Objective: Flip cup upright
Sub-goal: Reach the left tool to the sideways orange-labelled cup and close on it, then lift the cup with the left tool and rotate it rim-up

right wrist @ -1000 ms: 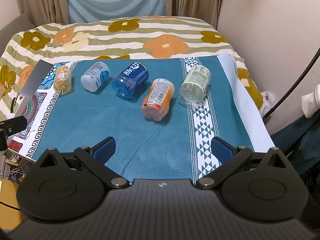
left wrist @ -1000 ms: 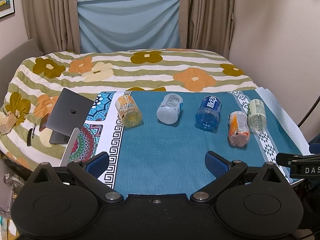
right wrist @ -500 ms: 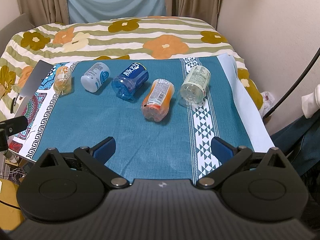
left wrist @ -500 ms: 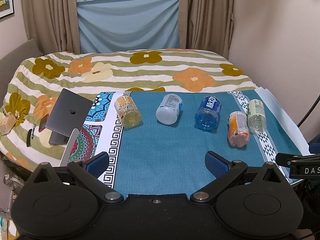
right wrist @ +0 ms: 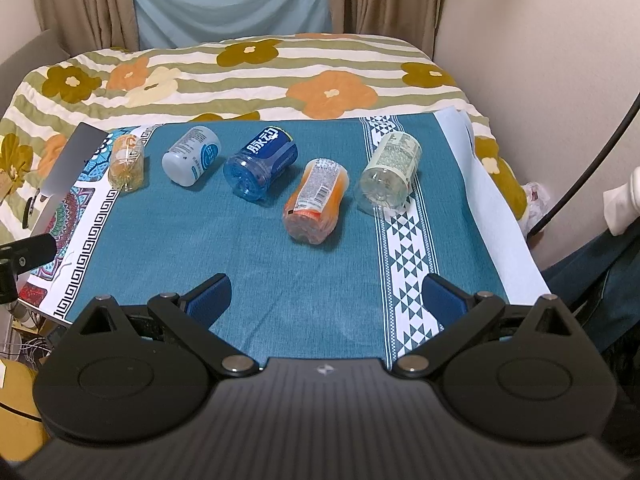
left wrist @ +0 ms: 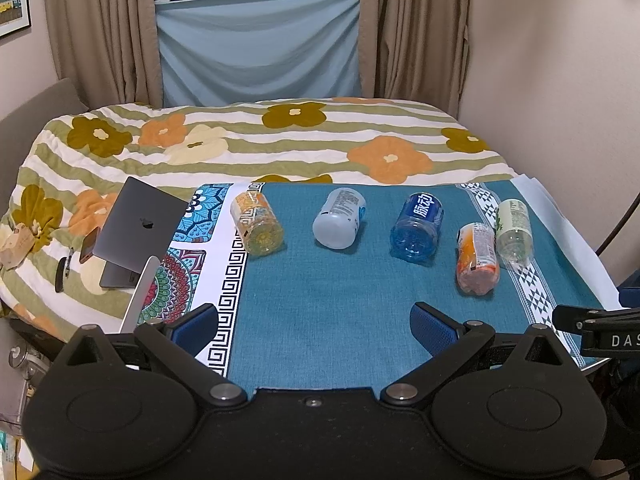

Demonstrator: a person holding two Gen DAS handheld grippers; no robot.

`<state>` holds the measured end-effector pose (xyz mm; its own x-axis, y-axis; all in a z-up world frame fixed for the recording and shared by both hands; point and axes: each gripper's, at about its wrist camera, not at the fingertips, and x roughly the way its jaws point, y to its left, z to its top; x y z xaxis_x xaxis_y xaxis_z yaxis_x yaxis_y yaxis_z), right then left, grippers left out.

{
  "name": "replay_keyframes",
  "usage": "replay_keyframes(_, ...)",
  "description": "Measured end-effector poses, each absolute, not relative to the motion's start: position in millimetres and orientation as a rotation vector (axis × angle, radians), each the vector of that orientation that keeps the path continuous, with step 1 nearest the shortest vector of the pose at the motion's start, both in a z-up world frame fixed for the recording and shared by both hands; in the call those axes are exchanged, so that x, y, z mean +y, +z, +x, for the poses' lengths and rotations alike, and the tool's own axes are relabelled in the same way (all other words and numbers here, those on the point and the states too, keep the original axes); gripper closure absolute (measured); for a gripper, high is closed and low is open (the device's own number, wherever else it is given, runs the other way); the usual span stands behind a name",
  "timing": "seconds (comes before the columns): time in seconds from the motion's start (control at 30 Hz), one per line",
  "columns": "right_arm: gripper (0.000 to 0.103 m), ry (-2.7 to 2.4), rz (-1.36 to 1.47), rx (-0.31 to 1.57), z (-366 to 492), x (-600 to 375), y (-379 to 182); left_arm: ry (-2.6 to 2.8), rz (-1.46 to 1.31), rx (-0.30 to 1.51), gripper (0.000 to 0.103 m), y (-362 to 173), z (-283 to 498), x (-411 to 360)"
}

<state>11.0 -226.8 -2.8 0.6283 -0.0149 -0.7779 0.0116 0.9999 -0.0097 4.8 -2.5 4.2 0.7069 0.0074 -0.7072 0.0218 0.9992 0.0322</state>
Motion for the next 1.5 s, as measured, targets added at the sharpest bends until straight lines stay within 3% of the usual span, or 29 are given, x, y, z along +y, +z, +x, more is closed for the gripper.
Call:
replay_keyframes(0.37,0.000,0.068,-0.021,0.869,24,-236,3,0.062,-0.012,0.784,0.000,19,24,-5)
replay_keyframes(0.7,0.000,0.159,-0.042,0.905,50,-244,-19,0.153,-0.077,0.854,0.000,14,86,15)
replay_keyframes(1.27,0.000,0.033,0.053,1.019,110,-220,-57,0.126,-0.163,1.048,0.002,-49,239,77)
replay_keyframes(1.5,0.000,-0.014,0.096,1.070,133,-208,-72,0.123,-0.174,1.161,0.010,-88,278,88)
